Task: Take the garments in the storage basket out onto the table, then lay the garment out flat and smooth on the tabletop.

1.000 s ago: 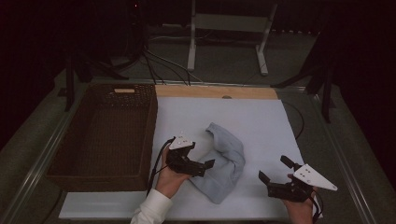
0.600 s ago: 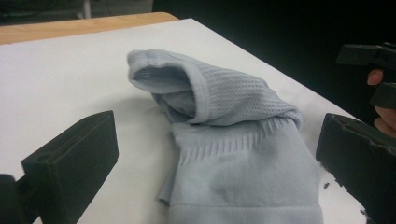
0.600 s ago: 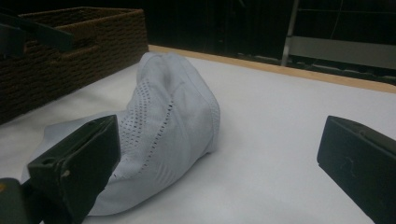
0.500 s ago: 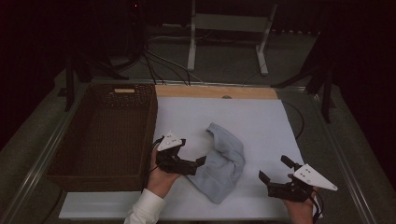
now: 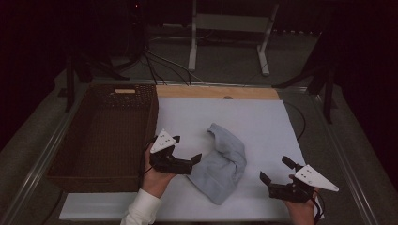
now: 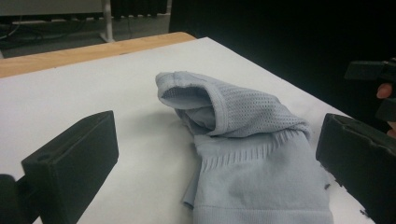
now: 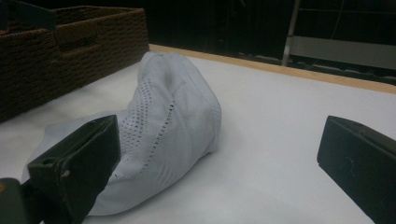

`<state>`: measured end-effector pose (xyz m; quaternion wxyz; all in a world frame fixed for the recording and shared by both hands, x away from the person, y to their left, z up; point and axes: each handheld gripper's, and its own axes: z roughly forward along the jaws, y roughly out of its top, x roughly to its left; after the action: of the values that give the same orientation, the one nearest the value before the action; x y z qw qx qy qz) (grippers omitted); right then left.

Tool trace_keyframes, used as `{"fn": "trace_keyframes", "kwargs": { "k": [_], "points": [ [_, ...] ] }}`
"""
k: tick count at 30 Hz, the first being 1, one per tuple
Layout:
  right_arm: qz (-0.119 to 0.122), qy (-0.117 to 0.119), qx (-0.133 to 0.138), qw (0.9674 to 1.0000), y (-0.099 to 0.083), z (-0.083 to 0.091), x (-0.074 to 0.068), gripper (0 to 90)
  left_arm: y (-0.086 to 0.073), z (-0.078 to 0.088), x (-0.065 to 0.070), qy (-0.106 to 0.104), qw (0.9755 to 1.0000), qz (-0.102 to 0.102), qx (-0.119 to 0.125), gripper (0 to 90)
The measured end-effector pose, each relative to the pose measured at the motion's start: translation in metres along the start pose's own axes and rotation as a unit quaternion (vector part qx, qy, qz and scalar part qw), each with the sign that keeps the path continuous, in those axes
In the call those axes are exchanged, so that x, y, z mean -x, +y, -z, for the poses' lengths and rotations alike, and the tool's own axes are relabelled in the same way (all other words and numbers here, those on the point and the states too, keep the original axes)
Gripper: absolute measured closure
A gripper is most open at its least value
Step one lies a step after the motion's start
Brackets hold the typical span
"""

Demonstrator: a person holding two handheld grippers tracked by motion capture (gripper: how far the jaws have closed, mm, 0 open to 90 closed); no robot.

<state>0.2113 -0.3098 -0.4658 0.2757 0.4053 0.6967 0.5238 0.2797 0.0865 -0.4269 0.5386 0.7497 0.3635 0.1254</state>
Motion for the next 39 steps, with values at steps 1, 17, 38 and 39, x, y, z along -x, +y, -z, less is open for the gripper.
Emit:
{"fn": "trace_keyframes", "kwargs": {
  "k": [1,17,38,39],
  "points": [
    [0.000,0.000,0.000,1.0000,0.000,0.000,0.000,0.0,0.000,0.001,0.000,0.002,1.0000,0.000,0.001,0.3],
    [-0.028,-0.006,-0.024,0.9993,0.002,-0.011,-0.006,0.0,0.002,0.002,0.001,0.003,1.0000,-0.003,0.002,0.3],
    [-0.013,0.030,-0.038,0.9987,0.040,-0.051,-0.027,0.0,0.000,0.002,0.002,0.002,1.0000,-0.003,0.001,0.3],
    [-0.011,0.032,-0.039,0.9987,0.041,-0.053,-0.028,0.0,0.001,0.003,0.003,0.002,1.0000,-0.002,0.003,0.3]
  ]
}}
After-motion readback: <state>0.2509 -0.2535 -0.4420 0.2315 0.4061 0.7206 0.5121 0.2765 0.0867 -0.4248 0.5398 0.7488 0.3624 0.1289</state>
